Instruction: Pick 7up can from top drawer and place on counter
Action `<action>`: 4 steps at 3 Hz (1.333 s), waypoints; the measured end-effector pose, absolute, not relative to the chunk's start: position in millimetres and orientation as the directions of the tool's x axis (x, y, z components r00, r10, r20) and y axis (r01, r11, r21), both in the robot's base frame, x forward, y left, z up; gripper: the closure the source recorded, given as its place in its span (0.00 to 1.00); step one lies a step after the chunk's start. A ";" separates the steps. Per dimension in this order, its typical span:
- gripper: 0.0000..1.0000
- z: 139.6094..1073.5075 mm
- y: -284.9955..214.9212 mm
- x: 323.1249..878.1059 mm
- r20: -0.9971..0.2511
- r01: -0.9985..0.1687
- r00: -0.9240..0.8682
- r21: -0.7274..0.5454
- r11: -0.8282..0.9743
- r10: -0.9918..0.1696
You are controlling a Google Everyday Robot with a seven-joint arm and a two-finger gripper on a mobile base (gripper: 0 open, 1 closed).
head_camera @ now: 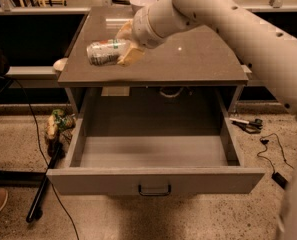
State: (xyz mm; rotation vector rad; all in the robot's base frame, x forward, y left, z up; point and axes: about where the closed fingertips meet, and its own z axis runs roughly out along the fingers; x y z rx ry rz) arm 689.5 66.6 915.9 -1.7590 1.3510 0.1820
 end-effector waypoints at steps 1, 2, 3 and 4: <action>1.00 909.8 88.3 722.5 -0.627 -0.857 0.312 -0.510 0.073 -0.714; 1.00 896.6 109.7 747.0 -0.683 -0.874 0.245 -0.462 0.148 -0.688; 1.00 884.6 125.2 765.9 -0.728 -0.888 0.185 -0.411 0.204 -0.660; 1.00 869.4 130.6 778.4 -0.753 -0.901 0.124 -0.358 0.246 -0.646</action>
Offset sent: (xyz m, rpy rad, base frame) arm 0.0917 0.0667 -0.0363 0.1896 0.1565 -0.2054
